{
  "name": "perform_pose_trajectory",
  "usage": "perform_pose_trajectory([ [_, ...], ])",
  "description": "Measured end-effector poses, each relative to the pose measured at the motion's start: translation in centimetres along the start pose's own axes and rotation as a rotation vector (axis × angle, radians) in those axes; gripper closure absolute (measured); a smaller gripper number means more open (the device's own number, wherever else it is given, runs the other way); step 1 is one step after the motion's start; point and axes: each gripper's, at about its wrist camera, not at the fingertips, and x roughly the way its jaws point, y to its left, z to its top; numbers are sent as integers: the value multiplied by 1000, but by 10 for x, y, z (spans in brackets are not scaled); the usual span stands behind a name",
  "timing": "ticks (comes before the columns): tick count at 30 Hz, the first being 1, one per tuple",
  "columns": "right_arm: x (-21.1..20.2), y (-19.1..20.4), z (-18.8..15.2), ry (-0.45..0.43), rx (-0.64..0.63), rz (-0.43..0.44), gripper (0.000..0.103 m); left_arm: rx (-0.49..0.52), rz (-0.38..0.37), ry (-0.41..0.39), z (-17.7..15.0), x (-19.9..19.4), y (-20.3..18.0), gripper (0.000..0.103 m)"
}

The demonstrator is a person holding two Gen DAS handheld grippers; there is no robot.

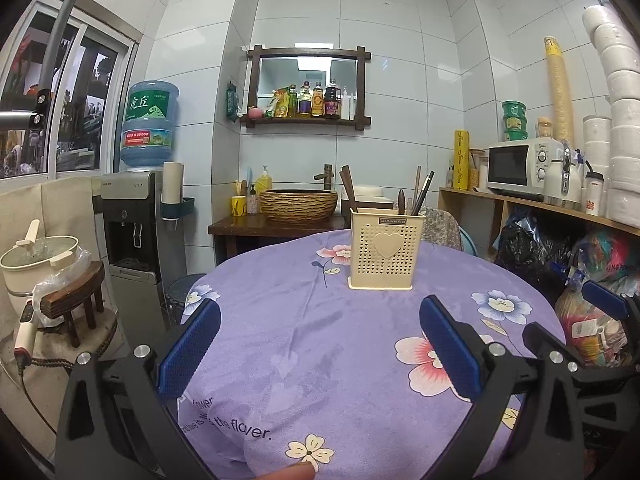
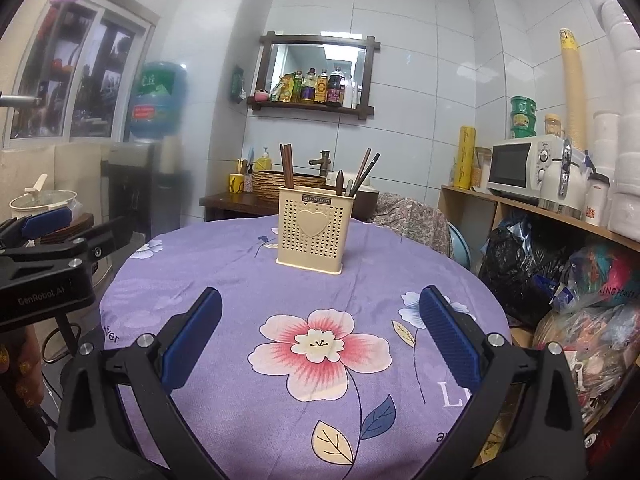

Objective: Organize utensils

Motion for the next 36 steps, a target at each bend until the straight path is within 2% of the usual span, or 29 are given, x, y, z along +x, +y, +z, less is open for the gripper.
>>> perform_pose_trajectory([
  [5, 4, -2, -2, 14, 4, -1, 6, 1, 18, -4, 0, -1, -1, 4],
  [36, 11, -5, -6, 43, 31, 1, 6, 18, 3, 12, 5, 3, -4, 4],
])
